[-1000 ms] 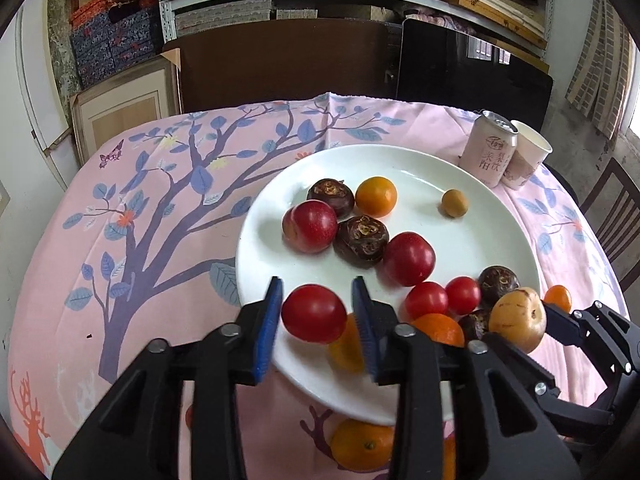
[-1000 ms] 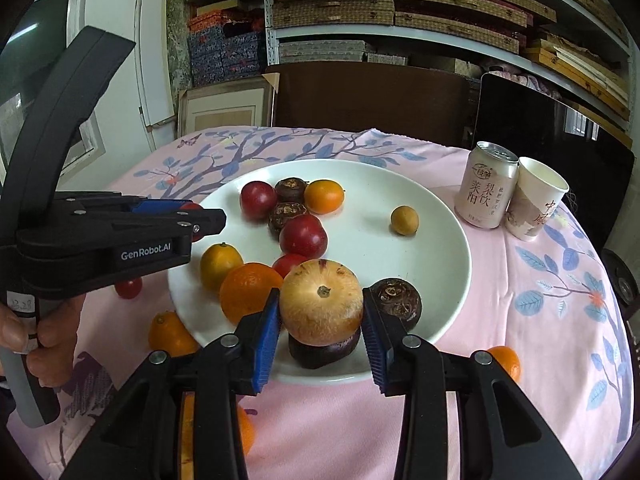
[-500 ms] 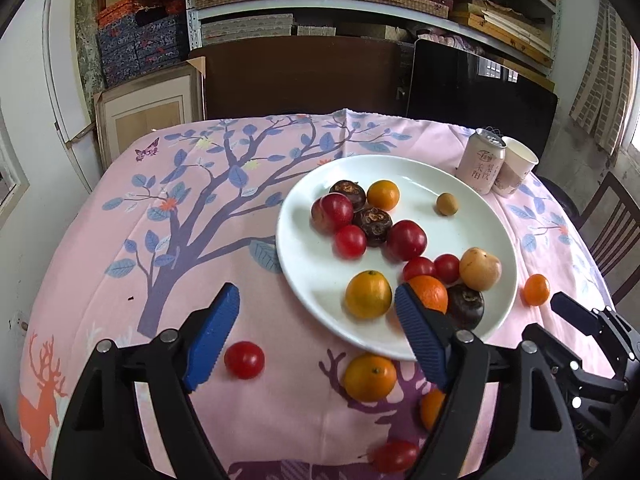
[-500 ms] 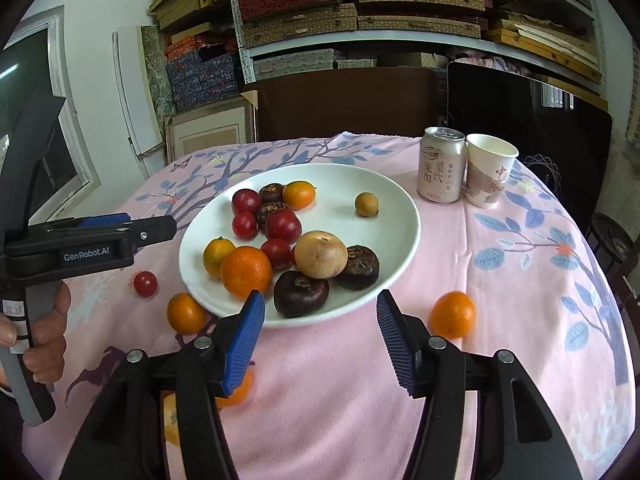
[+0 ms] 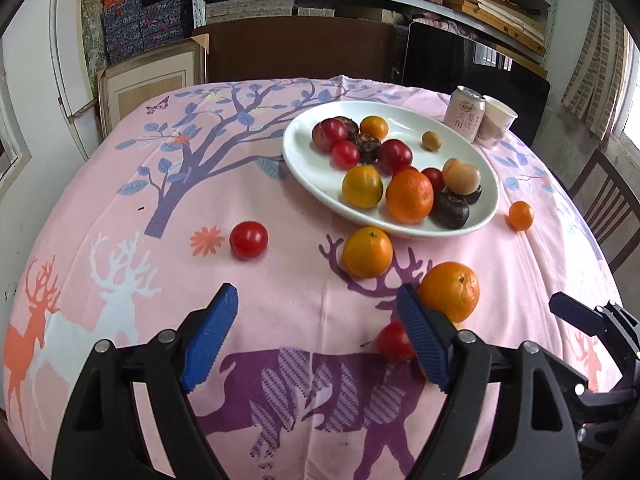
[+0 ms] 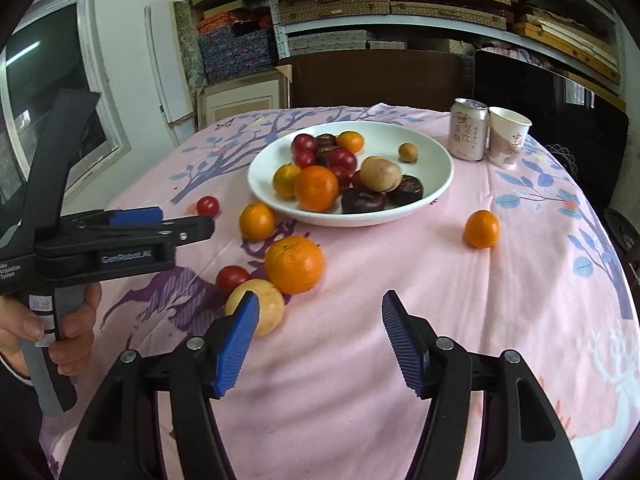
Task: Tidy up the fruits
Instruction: 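Grasp another pale tan fruit with the right tool while the left grasps a red tomato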
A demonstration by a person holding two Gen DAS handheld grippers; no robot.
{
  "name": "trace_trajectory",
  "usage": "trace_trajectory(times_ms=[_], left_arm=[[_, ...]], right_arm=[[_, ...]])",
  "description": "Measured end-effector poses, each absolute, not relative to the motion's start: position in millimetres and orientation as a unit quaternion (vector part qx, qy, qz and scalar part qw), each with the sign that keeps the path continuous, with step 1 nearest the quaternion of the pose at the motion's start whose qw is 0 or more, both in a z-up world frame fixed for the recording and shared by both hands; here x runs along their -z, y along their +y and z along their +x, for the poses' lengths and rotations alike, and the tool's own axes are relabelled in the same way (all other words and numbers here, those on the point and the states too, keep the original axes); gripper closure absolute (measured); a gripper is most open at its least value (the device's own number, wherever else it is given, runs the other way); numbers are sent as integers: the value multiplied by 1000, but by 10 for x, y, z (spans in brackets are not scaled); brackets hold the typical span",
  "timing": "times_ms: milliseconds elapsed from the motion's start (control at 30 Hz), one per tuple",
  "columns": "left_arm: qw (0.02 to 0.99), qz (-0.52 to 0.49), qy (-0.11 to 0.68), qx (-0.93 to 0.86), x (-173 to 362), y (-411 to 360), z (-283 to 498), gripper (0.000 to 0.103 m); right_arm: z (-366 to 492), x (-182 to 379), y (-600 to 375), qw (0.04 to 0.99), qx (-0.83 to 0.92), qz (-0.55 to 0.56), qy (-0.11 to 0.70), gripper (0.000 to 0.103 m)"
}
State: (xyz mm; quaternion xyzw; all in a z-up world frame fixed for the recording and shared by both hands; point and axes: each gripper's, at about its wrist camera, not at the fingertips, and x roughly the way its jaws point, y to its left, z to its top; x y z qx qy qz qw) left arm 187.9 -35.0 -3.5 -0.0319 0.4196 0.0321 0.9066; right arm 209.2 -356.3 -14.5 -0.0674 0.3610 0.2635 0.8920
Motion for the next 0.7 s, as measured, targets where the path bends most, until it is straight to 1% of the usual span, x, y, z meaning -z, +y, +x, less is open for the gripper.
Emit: trace_trajectory(times_ms=[167,400,433,500,533,700], left_arm=[[905,-46,421,-39,110,-194,1810,24],[900,-66,428,-38,179,-35,1824,24],[901,-69,427,-37,181,-18,1826,24],[901,-74,426,-37,178,0,1827,24],[901,-75,426,-36,179,4,1830,24],[899,-65,432,-32,194,-52,1831,24]], right_arm=[[1934,278,-3240,877,-279,-119,372,38],[2063,476,-2935,866,-265,-153,395,39],[2096,499,-2908,866,-262,-153,399,42],[2156,546,-2859,861,-263,-151,408,52],[2176,562,-2843,859,-266,-148,412,60],[2191,516,-2947,862,-268,-119,413,60]])
